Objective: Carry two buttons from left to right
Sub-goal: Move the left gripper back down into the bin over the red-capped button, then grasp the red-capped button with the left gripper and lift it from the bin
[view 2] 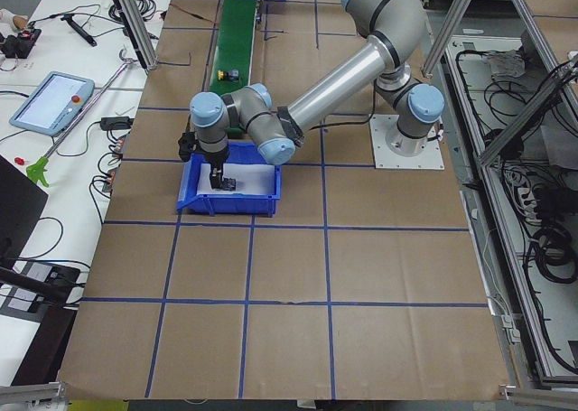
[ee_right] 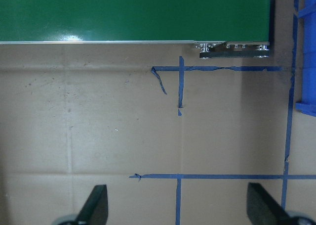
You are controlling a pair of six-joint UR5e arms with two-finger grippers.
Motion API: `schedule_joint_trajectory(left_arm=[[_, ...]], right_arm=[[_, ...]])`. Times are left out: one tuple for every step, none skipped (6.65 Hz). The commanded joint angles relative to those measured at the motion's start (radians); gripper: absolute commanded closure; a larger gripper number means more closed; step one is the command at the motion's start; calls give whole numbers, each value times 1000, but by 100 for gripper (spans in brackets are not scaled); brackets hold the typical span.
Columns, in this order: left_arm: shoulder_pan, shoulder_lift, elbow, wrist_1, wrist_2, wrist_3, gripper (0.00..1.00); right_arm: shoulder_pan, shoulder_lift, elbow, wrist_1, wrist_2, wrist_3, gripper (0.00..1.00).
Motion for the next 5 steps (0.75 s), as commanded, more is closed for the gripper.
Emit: schedule_joint_trajectory(left_arm=[[-20, -11, -52, 84, 4, -8, 1], [-22, -36, -73, 150, 1, -5, 1], [-20, -46, -74, 158, 1, -5, 1], [-20, -49, -75, 158, 1, -5, 1], [-17, -58, -74, 158, -1, -5, 1]], right_arm=[[0, 0, 0, 0, 0, 0, 0], [0, 0, 0, -2, 2, 0, 0], [0, 0, 2, -2, 3, 0, 0], [0, 0, 5, -2, 3, 0, 0], [0, 0, 33, -6, 5, 0, 0]])
